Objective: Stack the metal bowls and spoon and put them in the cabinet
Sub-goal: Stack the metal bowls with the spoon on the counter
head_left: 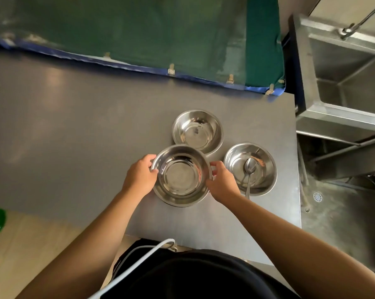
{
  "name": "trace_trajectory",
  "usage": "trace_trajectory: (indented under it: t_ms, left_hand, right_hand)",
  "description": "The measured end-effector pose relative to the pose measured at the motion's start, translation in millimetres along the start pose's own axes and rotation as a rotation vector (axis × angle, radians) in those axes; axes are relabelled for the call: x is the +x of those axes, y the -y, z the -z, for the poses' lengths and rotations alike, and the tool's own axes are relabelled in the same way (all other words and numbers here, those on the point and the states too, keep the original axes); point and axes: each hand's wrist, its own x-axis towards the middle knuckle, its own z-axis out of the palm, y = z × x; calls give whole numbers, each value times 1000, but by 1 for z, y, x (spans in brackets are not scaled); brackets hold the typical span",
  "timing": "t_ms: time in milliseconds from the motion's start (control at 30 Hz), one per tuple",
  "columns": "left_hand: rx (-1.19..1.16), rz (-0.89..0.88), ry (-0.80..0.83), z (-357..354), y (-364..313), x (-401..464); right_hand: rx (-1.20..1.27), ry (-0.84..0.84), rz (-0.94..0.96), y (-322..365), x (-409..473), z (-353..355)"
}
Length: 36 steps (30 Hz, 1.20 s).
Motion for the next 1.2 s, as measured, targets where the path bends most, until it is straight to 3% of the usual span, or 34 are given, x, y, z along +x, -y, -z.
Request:
trace_trajectory:
  t_ms: [400, 1200]
  left_hand:
    - [-28, -87, -50, 14, -49, 61]
    - [25, -96, 35, -21, -88, 142]
  right_hand:
    - [58, -105, 72, 37, 51, 48]
    - [11, -67, -68, 33, 135, 63]
